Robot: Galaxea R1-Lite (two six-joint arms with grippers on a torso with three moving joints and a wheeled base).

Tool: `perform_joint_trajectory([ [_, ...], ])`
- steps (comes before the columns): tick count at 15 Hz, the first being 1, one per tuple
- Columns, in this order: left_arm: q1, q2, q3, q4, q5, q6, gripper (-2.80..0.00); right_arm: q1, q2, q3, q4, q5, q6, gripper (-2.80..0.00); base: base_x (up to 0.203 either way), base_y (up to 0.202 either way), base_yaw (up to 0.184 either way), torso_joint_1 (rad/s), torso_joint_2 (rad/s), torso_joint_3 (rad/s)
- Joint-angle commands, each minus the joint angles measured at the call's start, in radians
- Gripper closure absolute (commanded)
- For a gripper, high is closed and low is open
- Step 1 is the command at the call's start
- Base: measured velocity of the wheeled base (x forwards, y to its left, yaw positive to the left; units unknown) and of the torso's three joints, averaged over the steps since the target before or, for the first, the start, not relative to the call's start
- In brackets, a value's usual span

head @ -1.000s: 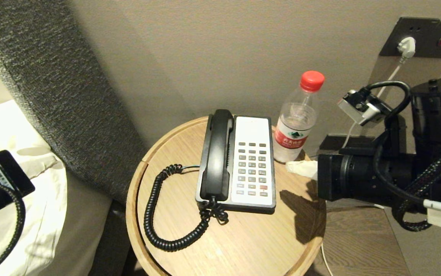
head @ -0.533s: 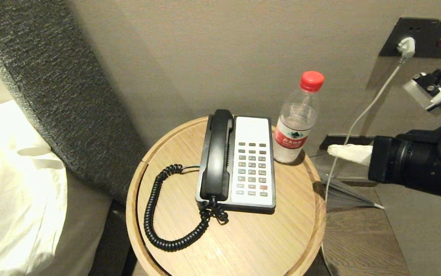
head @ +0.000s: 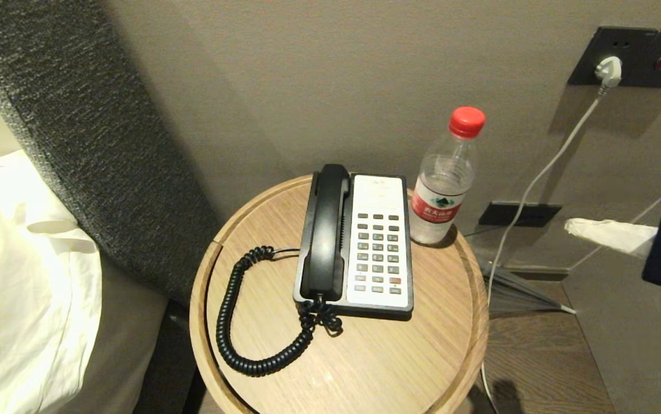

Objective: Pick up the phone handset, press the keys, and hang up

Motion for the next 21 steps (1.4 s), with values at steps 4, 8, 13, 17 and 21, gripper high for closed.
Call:
perform_joint_trajectory([
  [4,0.007,-0.101,0.087,-0.016,-0.082,0.161,0.0,-0.065,-0.134,0.056,-0.002,0.001,0.002,0.0,0.0,0.0,0.0,0.0,0.0,0.0],
  [8,0.007,-0.101,0.124,-0.129,-0.111,0.33,0.0,-0.112,-0.248,0.092,-0.001,-0.001,0.013,0.0,0.0,0.0,0.0,0.0,0.0,0.0],
  [13,0.007,-0.101,0.169,-0.169,-0.245,0.398,0.0,-0.115,-0.31,0.123,0.01,-0.001,0.015,0.0,0.0,0.0,0.0,0.0,0.0,0.0],
  [17,0.007,-0.101,0.218,-0.3,-0.253,0.382,0.0,-0.115,-0.383,0.227,-0.003,-0.004,0.015,0.0,0.0,0.0,0.0,0.0,0.0,0.0],
  [21,0.007,-0.103,0.219,-0.307,-0.255,0.39,0.0,-0.115,-0.422,0.24,0.009,-0.004,0.016,0.0,0.0,0.0,0.0,0.0,0.0,0.0],
])
